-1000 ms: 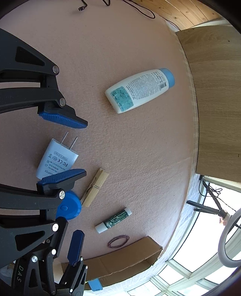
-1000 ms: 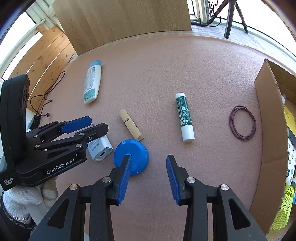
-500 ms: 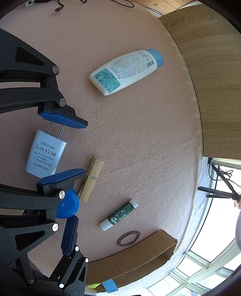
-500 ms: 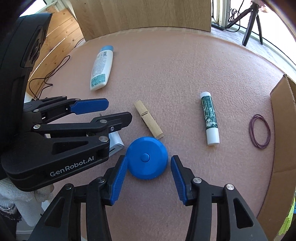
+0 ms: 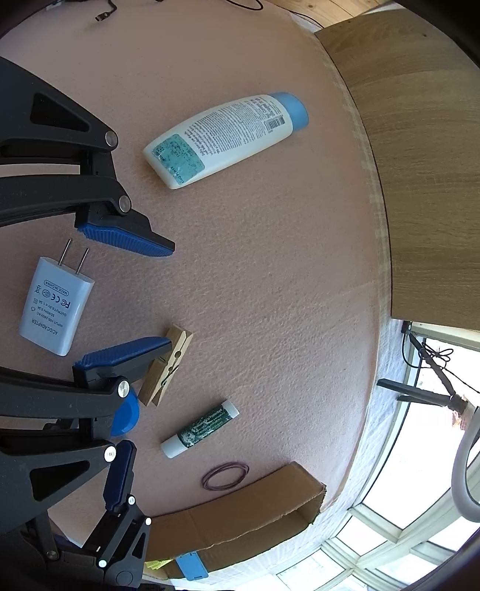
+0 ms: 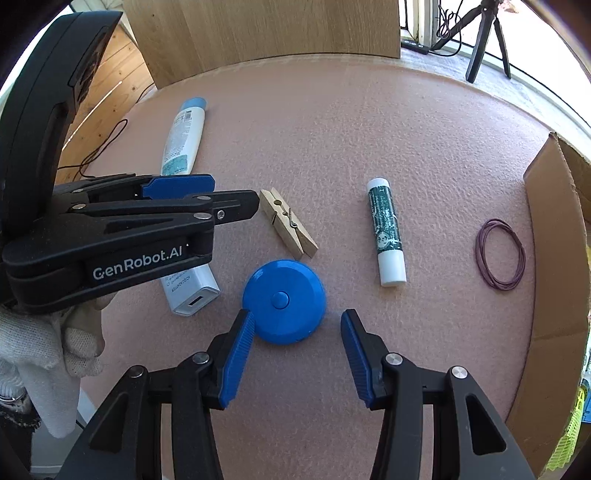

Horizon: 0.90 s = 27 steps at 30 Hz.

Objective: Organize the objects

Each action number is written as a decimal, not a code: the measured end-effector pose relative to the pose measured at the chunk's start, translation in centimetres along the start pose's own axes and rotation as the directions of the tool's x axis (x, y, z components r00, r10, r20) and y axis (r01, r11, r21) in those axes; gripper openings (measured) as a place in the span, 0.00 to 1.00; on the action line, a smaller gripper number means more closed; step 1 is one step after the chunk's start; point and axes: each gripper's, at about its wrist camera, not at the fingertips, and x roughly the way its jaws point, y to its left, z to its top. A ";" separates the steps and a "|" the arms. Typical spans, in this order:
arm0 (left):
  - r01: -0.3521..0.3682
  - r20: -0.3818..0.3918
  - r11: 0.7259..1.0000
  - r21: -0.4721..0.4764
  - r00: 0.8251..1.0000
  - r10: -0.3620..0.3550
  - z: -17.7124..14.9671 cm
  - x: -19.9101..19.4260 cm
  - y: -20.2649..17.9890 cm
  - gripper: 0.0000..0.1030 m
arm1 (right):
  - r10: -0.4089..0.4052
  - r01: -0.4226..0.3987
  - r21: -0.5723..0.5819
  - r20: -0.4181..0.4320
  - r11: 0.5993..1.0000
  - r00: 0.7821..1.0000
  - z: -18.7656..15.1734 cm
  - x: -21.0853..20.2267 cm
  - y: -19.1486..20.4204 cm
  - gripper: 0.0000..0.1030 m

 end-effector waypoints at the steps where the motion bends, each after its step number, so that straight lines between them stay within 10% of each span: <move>1: 0.002 0.001 1.000 -0.007 1.000 -0.002 -0.3 -0.4 0.3 0.47 | 0.009 -0.009 0.001 -0.001 1.000 1.000 0.1 0.0 0.0 0.44; 15: 0.022 0.014 0.993 -0.115 1.000 -0.021 -4.0 -3.5 3.3 0.48 | -0.025 0.025 -0.069 -0.008 0.997 1.000 1.3 1.4 1.8 0.46; 27: 0.021 -0.013 1.000 0.007 1.000 -0.021 -0.5 -1.1 0.2 0.51 | -0.019 0.019 -0.031 -0.008 0.999 1.000 0.6 1.0 0.6 0.46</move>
